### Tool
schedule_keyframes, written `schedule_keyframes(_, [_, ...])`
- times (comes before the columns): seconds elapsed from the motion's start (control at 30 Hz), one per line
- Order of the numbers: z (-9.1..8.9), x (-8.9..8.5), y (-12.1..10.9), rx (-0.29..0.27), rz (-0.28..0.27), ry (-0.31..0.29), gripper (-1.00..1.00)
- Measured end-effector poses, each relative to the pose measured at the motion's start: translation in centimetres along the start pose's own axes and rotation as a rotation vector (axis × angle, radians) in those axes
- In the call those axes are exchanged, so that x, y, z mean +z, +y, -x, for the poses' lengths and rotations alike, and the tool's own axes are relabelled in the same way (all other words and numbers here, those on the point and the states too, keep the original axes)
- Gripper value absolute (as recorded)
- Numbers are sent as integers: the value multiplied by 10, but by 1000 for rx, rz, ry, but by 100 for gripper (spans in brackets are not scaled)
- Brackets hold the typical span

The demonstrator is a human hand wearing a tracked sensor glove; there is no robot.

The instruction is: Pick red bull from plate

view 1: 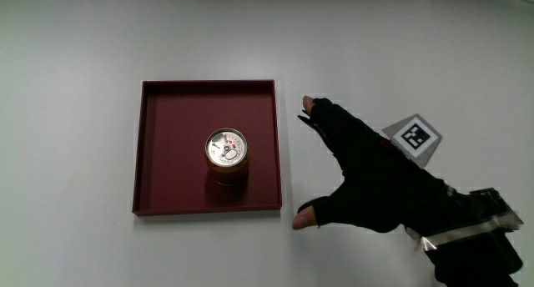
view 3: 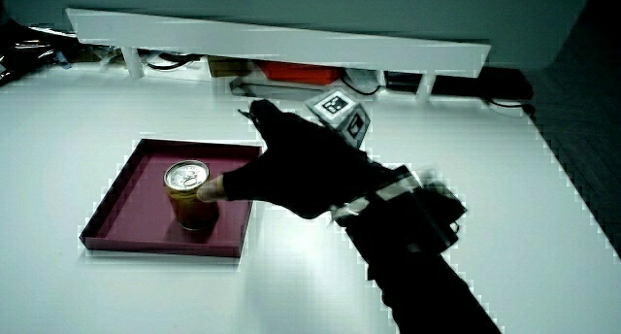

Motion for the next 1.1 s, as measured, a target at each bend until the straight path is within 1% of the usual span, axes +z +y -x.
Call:
schedule_keyframes(0.03, [-1, -2, 3, -30, 6, 9, 0])
schedule_keyframes(0.07, [-4, -4, 8, -15, 12, 13, 0])
schedule_keyframes(0.1, [-3, -6, 11, -44, 16, 25, 0])
schedule_keyframes(0.13, [-5, -8, 15, -48, 22, 30, 0])
schedule_keyframes(0.17, [-6, -10, 19, -35, 30, 48, 0])
schedule_keyframes(0.2, [-9, -12, 24, -39, 40, 52, 0])
schedule_keyframes(0.23, [-8, -15, 28, -80, 45, 54, 0])
schedule_keyframes(0.27, [-6, -18, 32, -83, 52, 80, 0])
schedule_keyframes(0.3, [-11, -21, 38, -55, 61, 91, 0])
schedule_keyframes(0.33, [-12, -23, 43, -61, 74, 101, 0])
schedule_keyframes(0.37, [-17, -26, 50, -38, 72, 97, 0])
schedule_keyframes(0.4, [-21, -29, 55, -45, 76, 96, 0])
schedule_keyframes(0.43, [-23, -32, 59, -46, 83, 115, 0])
schedule_keyframes(0.47, [-28, -34, 65, -52, 78, 89, 0])
schedule_keyframes(0.53, [-34, -40, 75, -15, 75, 108, 0])
schedule_keyframes(0.57, [-37, -42, 78, -8, 76, 117, 0])
schedule_keyframes(0.63, [-42, -48, 84, 0, 80, 145, 0])
schedule_keyframes(0.67, [-44, -50, 87, -21, 82, 152, 0])
schedule_keyframes(0.7, [-45, -53, 91, -11, 89, 160, 0])
schedule_keyframes(0.83, [-56, -61, 103, -20, 83, 161, 0])
schedule_keyframes(0.87, [-58, -63, 106, -25, 84, 174, 0])
schedule_keyframes(0.9, [-57, -64, 107, -42, 83, 181, 0])
schedule_keyframes(0.93, [-59, -66, 110, -34, 80, 175, 0])
schedule_keyframes(0.97, [-62, -67, 113, -28, 81, 188, 0])
schedule_keyframes(1.0, [-63, -68, 114, -34, 80, 183, 0])
schedule_keyframes(1.07, [-65, -71, 118, -45, 84, 200, 0])
schedule_keyframes(1.1, [-67, -73, 120, -51, 14, 159, 0])
